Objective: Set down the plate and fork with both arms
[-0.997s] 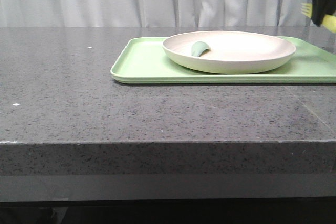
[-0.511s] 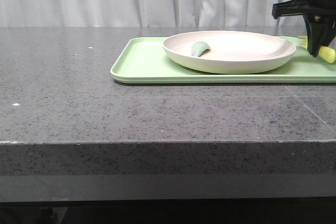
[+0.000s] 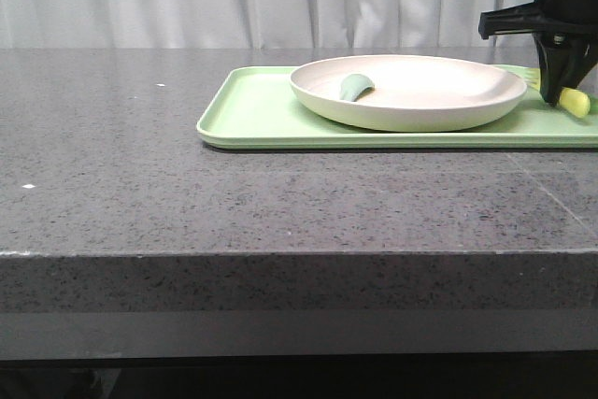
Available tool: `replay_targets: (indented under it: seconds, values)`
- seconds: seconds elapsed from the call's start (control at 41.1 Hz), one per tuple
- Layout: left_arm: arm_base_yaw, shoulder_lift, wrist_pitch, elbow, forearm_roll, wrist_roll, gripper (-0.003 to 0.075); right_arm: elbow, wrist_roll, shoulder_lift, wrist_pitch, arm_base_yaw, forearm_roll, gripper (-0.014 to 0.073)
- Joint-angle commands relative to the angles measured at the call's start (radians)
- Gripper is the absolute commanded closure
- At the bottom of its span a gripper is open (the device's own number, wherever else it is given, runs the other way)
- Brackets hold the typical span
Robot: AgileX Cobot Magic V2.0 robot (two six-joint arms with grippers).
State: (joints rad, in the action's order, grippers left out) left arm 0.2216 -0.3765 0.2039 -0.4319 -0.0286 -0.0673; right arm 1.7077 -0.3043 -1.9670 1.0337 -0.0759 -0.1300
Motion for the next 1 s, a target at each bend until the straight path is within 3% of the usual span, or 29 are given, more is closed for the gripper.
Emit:
replay_targets:
  seconds: [0.0,0.17,0.511,0.608,0.827,0.973]
  values:
    - [-0.003,-0.005,-0.089,-0.029,-0.002,-0.008,0.0738,0.031,0.016,0.056,-0.029,0.002,-0.011,0.0405]
    - [-0.003,-0.005,-0.089,-0.029,-0.002,-0.008,0.0738,0.032,0.018,0.058,-0.029,0.002,-0.011,0.0331]
    - [-0.003,-0.005,-0.089,-0.029,-0.002,-0.008,0.0738,0.078,0.022,0.144,-0.022,0.001,-0.010,0.0337]
    - [-0.003,-0.005,-0.089,-0.029,-0.002,-0.008,0.0738,0.078,0.023,0.183,-0.027,0.001,-0.010,0.0410]
    - [-0.003,-0.005,-0.089,-0.029,-0.002,-0.008,0.0738,0.077,0.024,0.253,-0.027,0.001,0.006,0.0715]
    - [-0.003,-0.005,-0.089,-0.029,-0.002,-0.008,0.0738,0.053,0.055,0.309,-0.038,-0.009,0.006,0.0706]
